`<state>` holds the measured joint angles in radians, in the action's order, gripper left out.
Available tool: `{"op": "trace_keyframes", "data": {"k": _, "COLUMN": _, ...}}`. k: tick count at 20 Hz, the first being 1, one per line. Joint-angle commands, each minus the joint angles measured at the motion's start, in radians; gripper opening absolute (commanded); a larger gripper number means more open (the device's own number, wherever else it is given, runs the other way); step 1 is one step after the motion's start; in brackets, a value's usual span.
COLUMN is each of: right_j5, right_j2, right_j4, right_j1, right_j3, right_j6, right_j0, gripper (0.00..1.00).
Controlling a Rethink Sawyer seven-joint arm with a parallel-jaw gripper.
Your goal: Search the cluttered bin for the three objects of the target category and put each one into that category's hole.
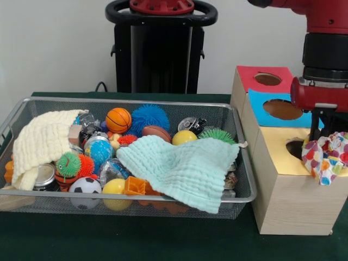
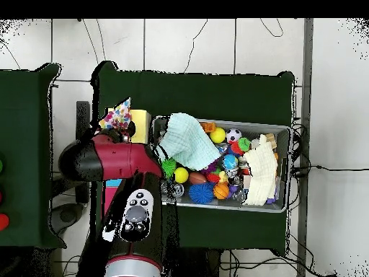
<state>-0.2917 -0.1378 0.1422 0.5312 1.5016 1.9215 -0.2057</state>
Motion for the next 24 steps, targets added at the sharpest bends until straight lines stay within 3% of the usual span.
{"op": "trace_keyframes", "data": {"k": 1, "right_j5": 0.103, "right_j2": 0.055, "right_j4": 0.011, "right_j1": -0.159, "right_j3": 0.086, "right_j6": 0.208, "right_j0": 0.012, "gripper": 0.0}}
{"op": "trace_keyframes", "data": {"k": 8, "right_j5": 0.104, "right_j2": 0.024, "right_j4": -0.032, "right_j1": -0.123, "right_j3": 0.133, "right_j6": 0.172, "right_j0": 0.018, "gripper": 0.0}}
{"op": "trace_keyframes", "data": {"k": 24, "right_j5": 0.084, "right_j2": 0.053, "right_j4": -0.072, "right_j1": -0.071, "right_j3": 0.196, "right_j6": 0.095, "right_j0": 0.073, "gripper": 0.0}}
